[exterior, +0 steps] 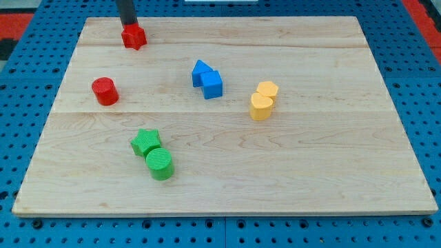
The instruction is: Move blue triangle and yellow hexagon below red star
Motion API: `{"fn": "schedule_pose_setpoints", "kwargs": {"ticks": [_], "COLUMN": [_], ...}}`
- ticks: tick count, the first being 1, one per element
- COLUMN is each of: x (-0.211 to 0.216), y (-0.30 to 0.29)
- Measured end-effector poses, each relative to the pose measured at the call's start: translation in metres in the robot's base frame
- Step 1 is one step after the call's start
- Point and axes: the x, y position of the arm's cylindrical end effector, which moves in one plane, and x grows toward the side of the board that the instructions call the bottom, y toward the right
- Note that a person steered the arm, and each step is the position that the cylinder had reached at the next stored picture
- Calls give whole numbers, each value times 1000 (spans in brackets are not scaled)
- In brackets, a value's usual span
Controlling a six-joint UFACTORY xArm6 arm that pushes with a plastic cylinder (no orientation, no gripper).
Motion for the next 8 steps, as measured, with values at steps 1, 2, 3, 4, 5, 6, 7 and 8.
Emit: {"fn": "schedule_pose_setpoints", "kwargs": {"ticks": [1, 2, 3, 4, 5, 6, 7, 8], "x": [0, 19, 63, 120, 163, 197, 190, 159], "y": [22, 89, 141, 179, 188, 185, 169, 170]}}
